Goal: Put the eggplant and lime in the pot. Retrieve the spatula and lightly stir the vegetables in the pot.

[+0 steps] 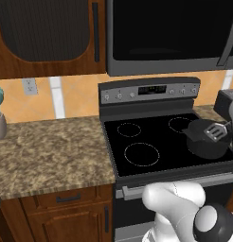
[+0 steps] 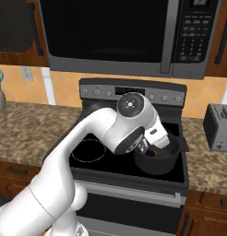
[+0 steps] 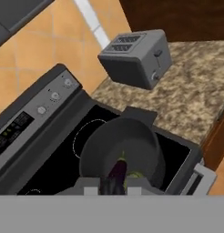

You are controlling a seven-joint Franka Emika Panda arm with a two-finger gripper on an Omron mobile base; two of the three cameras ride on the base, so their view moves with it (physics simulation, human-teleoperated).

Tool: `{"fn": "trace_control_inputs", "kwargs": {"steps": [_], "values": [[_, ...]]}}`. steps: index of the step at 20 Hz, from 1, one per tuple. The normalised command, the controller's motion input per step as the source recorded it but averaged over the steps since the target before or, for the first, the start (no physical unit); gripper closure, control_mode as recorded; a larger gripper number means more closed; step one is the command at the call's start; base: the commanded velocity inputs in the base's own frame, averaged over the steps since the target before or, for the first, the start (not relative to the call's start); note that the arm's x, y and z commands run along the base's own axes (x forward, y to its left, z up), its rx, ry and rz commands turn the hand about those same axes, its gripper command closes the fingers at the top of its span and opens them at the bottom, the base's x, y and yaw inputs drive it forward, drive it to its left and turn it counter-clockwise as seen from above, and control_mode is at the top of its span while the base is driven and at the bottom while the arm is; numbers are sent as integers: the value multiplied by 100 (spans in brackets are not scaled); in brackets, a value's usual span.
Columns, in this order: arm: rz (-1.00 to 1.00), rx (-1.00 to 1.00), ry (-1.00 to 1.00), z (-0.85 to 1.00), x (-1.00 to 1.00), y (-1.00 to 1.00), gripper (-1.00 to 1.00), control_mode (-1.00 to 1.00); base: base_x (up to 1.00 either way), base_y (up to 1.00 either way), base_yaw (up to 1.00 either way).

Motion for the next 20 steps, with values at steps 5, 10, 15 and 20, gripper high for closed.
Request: {"fn": "trace_control_inputs", "kwargs": {"steps": [5,10,15,20], "values": [[-9,8,-16,-36,27,-5,100,-100,0,0,0],[-10,6,0,-10,-1,-29,100,-100,0,0,0],[-5,16,22,7,0,-21,100,-100,0,0,0],[0,19,29,11,3,-3,100,-100,0,0,0]]}}
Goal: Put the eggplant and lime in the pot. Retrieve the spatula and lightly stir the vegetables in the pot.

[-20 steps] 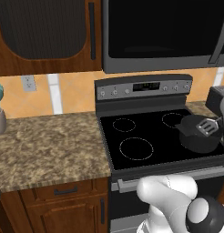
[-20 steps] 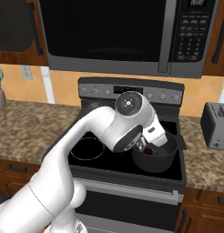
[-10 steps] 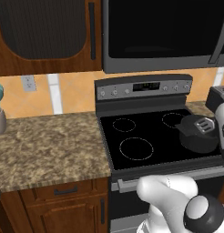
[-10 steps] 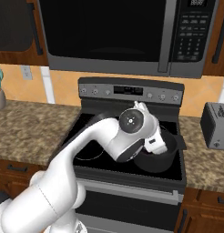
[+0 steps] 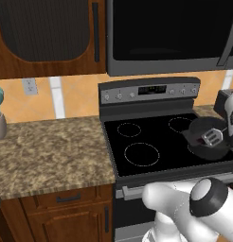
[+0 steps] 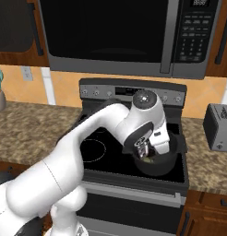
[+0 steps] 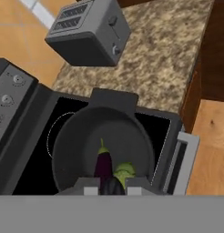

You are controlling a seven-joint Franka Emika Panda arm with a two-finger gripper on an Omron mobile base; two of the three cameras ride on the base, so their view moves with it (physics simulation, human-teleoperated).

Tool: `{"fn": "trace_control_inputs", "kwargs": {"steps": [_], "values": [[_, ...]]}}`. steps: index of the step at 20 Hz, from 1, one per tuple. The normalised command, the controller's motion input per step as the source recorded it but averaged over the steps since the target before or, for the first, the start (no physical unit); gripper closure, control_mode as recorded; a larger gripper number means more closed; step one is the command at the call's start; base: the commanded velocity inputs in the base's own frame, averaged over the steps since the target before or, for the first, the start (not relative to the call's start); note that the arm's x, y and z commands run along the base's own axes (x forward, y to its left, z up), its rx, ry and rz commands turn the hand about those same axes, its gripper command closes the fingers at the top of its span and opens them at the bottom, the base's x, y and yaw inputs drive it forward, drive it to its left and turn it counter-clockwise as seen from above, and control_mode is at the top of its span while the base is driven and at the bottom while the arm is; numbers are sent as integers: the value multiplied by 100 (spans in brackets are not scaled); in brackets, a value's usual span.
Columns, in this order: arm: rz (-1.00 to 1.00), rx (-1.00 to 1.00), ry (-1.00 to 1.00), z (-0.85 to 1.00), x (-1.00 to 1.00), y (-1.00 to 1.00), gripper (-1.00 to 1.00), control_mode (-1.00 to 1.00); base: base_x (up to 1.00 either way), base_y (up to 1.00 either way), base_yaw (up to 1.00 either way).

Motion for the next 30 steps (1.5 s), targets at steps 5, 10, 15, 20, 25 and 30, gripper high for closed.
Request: {"fn": "trace_control_inputs", "kwargs": {"steps": [5,10,15,20,25,30], "values": [[0,8,2,-27,57,-1,100,-100,0,0,0],[0,1,-8,-63,72,-8,100,-100,0,0,0],[0,0,-6,-92,21,-43,100,-100,0,0,0],[-4,-2,-7,-44,2,-79,100,-100,0,0,0],[-3,-16,-26,-1,0,-55,100,-100,0,0,0],[0,-37,-51,1,-2,5,100,-100,0,0,0]]}}
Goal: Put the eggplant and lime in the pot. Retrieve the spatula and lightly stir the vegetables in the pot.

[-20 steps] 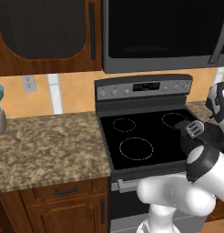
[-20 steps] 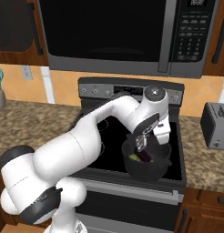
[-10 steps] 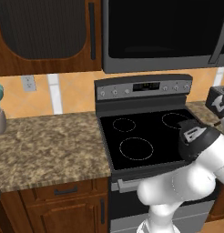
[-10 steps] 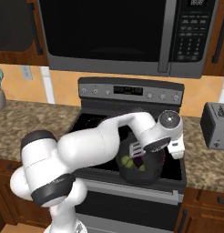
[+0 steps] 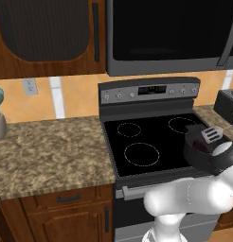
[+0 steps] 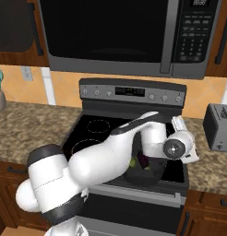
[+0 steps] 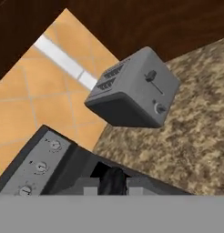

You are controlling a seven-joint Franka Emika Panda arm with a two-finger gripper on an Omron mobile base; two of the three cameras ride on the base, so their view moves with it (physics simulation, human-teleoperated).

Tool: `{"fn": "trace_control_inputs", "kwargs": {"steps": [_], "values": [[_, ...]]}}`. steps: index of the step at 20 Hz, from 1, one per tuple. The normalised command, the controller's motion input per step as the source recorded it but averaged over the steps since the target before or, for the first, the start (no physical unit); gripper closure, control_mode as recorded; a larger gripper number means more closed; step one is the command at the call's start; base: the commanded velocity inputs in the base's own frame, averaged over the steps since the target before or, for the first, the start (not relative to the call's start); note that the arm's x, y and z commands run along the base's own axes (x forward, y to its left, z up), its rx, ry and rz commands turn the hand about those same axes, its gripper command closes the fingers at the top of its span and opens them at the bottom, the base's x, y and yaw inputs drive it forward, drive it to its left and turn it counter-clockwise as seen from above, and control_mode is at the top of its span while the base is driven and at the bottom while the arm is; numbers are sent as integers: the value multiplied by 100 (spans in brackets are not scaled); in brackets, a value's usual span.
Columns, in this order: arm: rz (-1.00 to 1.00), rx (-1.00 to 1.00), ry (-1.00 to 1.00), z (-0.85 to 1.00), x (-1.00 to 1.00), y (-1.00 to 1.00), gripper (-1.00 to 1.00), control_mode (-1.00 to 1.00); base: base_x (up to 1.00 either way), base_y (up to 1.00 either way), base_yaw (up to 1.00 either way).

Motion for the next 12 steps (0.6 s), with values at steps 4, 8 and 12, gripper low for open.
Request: {"fn": "trace_control_inputs", "kwargs": {"steps": [4,8,12], "values": [[0,-48,-34,-9,-1,29,100,-100,0,0,0],[0,-45,-14,0,-2,52,100,-100,0,0,0],[0,-37,-6,7,-39,58,100,-100,0,0,0]]}}
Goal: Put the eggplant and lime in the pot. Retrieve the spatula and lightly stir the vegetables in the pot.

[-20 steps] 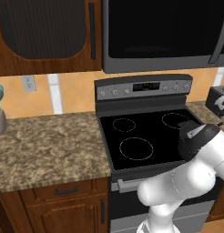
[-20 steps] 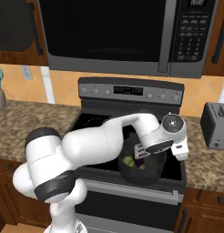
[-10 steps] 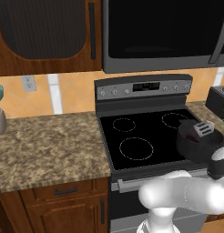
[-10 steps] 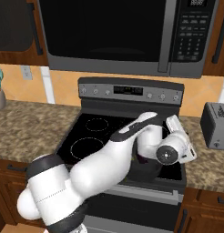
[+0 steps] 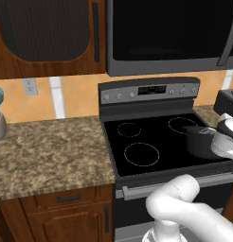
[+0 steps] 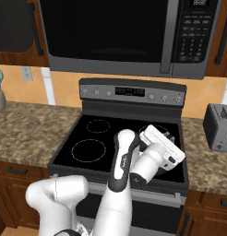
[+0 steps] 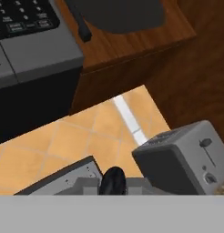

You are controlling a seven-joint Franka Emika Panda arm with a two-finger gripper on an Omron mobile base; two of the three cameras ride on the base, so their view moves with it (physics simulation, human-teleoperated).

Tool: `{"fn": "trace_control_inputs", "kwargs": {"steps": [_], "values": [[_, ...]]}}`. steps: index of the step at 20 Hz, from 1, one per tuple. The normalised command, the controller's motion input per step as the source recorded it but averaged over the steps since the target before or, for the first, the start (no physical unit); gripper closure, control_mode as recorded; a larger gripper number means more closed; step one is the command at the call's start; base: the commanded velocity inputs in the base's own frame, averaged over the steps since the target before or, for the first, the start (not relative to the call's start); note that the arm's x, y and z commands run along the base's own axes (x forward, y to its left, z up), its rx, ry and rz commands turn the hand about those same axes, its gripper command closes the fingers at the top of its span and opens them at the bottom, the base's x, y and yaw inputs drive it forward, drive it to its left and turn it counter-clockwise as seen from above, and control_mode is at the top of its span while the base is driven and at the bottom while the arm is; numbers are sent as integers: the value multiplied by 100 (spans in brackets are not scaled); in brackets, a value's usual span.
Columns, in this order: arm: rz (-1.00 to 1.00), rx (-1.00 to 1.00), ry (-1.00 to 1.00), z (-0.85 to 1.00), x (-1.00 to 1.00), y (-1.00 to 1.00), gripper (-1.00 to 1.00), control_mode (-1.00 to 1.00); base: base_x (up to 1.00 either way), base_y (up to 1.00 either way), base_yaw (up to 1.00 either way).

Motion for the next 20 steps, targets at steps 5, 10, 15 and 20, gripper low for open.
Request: {"fn": "trace_control_inputs", "kwargs": {"steps": [5,10,15,20], "values": [[0,-31,0,40,-32,38,100,-100,0,0,0],[0,-31,-1,58,0,19,100,-100,0,0,0],[0,-21,9,10,-10,27,100,-100,0,0,0],[0,-9,26,0,-7,29,100,-100,0,0,0]]}}
